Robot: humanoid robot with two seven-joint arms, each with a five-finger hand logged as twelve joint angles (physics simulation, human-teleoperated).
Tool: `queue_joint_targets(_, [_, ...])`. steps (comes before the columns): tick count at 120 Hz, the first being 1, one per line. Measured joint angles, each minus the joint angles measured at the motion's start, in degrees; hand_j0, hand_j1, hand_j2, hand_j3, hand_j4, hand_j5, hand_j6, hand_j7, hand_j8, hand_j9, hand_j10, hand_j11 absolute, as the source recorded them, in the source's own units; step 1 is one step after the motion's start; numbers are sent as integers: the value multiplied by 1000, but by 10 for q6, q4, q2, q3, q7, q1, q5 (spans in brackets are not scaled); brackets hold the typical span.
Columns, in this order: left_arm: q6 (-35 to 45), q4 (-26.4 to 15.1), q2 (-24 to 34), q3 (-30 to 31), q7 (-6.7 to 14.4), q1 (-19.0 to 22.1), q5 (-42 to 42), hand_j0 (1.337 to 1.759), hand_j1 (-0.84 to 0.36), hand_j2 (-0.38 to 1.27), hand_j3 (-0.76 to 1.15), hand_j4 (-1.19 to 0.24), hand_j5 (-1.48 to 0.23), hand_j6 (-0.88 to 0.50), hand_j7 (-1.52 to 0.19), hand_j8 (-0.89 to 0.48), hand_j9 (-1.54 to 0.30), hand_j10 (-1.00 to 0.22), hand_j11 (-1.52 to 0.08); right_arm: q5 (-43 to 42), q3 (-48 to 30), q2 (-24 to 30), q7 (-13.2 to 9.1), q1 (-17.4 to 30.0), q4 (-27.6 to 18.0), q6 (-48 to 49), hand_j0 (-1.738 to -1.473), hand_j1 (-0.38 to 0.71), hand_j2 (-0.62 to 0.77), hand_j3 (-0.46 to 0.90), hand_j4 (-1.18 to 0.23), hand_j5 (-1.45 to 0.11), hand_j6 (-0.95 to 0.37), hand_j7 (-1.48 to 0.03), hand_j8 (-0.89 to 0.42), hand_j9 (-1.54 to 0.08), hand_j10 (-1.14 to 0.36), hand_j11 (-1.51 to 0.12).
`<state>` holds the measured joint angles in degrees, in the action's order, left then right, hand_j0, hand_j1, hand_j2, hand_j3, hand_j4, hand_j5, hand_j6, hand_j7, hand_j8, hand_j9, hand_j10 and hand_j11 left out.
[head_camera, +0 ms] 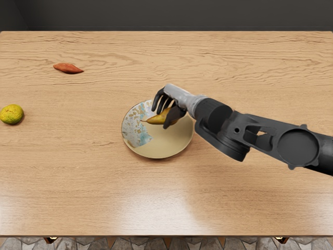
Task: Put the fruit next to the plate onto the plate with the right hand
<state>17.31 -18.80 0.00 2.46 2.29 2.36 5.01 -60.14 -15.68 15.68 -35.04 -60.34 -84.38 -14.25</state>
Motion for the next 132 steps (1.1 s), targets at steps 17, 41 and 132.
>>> queue_joint_targets(17, [0, 0, 0, 0, 0, -1, 0, 1658, 343, 1, 0, -5, -6, -5, -6, -5, -6, -5, -6, -1, -5, -9, 0, 6, 0, 1, -1658, 151, 325, 0, -472, -652, -473, -630, -333, -634, -326, -625])
queue_joint_targets(41, [0, 0, 0, 0, 0, 0, 0, 1658, 343, 1, 0, -5, -6, -5, -6, -5, -6, -5, -6, 83, -101, -9, 0, 26, -5, 94, -1658, -162, 123, 0, -178, -245, -178, -236, -126, -238, -123, -235])
queue_joint_targets(132, [0, 0, 0, 0, 0, 1, 0, 1658, 343, 1, 0, -5, -6, -5, -6, -5, -6, -5, -6, 530, -695, 116, 0, 470, 35, 492, -1658, -345, 4, 0, -4, -6, -3, -6, -2, -6, -2, -6])
